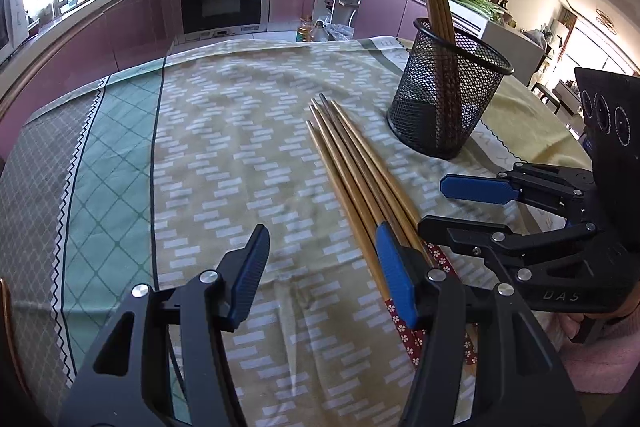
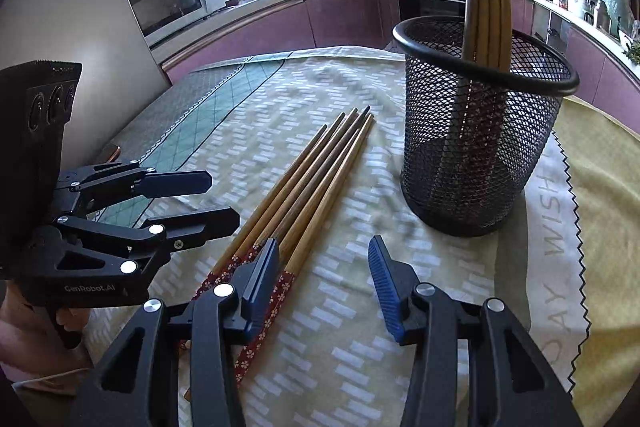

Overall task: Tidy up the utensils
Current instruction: 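Move the right gripper back to the pile and close on a chopstick pair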

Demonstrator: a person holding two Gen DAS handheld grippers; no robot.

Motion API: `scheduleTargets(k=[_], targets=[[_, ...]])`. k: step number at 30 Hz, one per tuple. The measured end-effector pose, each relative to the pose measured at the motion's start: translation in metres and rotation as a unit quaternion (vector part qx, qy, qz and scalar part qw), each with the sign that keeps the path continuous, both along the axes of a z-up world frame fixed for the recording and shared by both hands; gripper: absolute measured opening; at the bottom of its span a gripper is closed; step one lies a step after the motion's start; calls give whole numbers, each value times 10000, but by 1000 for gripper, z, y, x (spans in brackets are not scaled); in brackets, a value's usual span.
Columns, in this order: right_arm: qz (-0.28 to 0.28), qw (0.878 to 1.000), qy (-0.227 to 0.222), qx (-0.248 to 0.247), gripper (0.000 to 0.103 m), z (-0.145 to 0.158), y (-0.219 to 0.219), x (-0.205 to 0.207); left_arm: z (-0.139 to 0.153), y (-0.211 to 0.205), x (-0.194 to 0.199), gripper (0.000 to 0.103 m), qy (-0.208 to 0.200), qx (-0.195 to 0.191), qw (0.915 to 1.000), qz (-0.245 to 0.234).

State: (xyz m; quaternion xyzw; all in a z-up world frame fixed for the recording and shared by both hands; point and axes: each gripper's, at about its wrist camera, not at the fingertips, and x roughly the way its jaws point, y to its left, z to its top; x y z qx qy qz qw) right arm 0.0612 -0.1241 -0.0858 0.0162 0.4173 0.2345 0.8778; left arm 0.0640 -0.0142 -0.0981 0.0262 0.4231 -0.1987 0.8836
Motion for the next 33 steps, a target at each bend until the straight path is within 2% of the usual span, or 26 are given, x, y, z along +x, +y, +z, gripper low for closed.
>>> scheduleTargets(k=[12,17,21,26,33], targets=[[-35,9999,-8,-123,43,-1,4,1,-8,-9,3,53,50,139,9999,-51],[-59,9998,-2,-179,38,-2,3,2,-9,-8,5,49,55,161,9999,-29],[-130,9997,17,-225,30,-2,1,3,-10,-8,5,46,27,226,9997,-32],[-105,9994,37,-339,30,-1,2,4,-11,-8,7,45,29,290,9996,-47],[-116,9988,-4,-483,30,0,11,21,-10,-8,21,32,81,276,9996,-33]])
